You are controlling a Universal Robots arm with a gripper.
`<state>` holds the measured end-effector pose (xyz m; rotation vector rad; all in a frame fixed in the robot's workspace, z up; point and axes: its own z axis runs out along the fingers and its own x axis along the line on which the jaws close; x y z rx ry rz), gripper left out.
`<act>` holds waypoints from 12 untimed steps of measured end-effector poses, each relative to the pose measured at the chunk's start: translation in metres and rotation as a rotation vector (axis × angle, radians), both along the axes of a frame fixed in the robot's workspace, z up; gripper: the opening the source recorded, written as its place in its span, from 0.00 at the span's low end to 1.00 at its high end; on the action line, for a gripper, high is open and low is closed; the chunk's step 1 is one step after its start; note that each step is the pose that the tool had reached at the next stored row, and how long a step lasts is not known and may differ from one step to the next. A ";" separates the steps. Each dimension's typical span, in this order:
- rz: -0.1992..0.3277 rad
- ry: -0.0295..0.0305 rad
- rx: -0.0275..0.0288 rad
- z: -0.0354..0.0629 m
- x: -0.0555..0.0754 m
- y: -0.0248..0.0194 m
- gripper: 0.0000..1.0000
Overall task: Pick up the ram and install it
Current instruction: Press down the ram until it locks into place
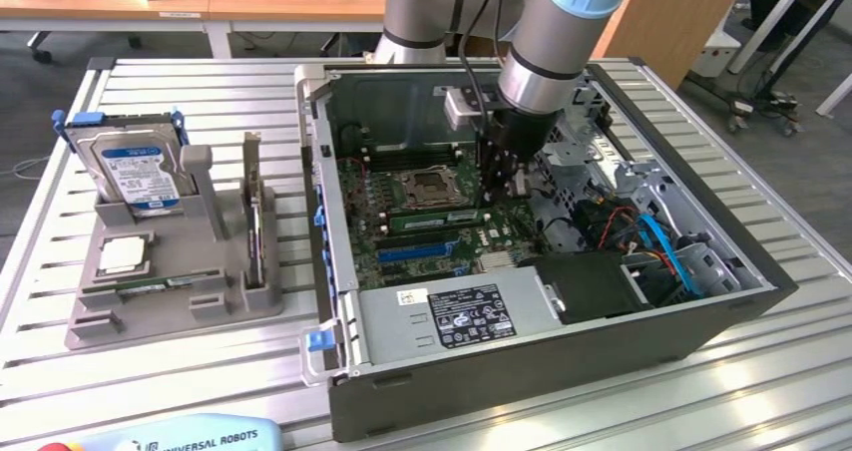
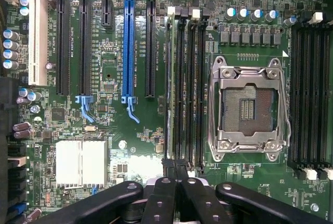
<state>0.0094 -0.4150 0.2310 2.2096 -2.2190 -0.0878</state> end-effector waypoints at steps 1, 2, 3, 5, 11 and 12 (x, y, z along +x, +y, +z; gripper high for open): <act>0.000 0.0000 0.0003 -0.0006 0.000 0.0001 0.10; 0.000 -0.0001 0.0004 -0.0014 0.000 0.0002 0.10; 0.000 -0.0001 0.0004 -0.0020 0.000 0.0002 0.10; 0.000 0.0000 -0.0001 -0.0022 0.000 0.0001 0.10; 0.000 0.0000 0.0001 -0.0036 0.000 0.0002 0.10; 0.000 0.0000 0.0001 -0.0036 0.000 0.0002 0.10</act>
